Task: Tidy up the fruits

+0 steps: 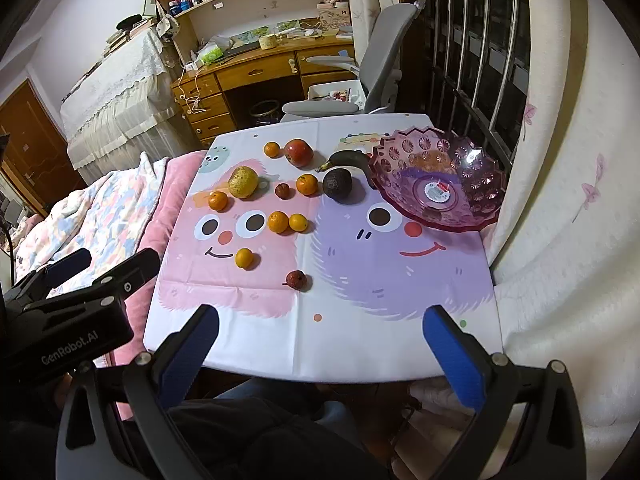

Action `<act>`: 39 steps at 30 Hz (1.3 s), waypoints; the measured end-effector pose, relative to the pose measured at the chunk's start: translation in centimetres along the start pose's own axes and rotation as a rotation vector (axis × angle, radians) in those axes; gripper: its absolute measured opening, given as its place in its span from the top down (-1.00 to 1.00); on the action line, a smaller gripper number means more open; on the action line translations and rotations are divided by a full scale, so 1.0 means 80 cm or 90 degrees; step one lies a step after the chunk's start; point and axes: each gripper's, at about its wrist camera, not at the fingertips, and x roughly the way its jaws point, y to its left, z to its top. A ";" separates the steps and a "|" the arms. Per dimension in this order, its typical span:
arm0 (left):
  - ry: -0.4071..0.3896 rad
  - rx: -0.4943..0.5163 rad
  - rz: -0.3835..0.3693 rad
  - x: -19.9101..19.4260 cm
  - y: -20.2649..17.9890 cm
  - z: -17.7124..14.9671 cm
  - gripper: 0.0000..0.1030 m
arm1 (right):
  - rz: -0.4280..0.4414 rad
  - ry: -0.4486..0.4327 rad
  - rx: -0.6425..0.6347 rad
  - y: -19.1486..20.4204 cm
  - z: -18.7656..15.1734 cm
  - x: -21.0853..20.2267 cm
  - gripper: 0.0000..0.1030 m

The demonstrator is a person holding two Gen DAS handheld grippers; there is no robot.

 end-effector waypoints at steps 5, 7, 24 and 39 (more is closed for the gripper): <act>-0.005 -0.006 0.008 0.001 -0.010 -0.008 -0.98 | 0.002 -0.002 -0.003 0.001 0.005 -0.001 -0.99; -0.005 -0.006 0.008 -0.001 -0.010 -0.008 -0.98 | 0.003 -0.001 -0.004 0.004 0.000 -0.003 -0.99; -0.007 -0.004 0.010 -0.005 -0.009 -0.008 -0.98 | 0.007 -0.001 0.000 -0.004 -0.003 -0.001 -0.99; -0.008 -0.005 0.008 -0.008 -0.008 -0.009 -0.98 | 0.009 -0.002 0.001 -0.002 -0.006 -0.002 -0.99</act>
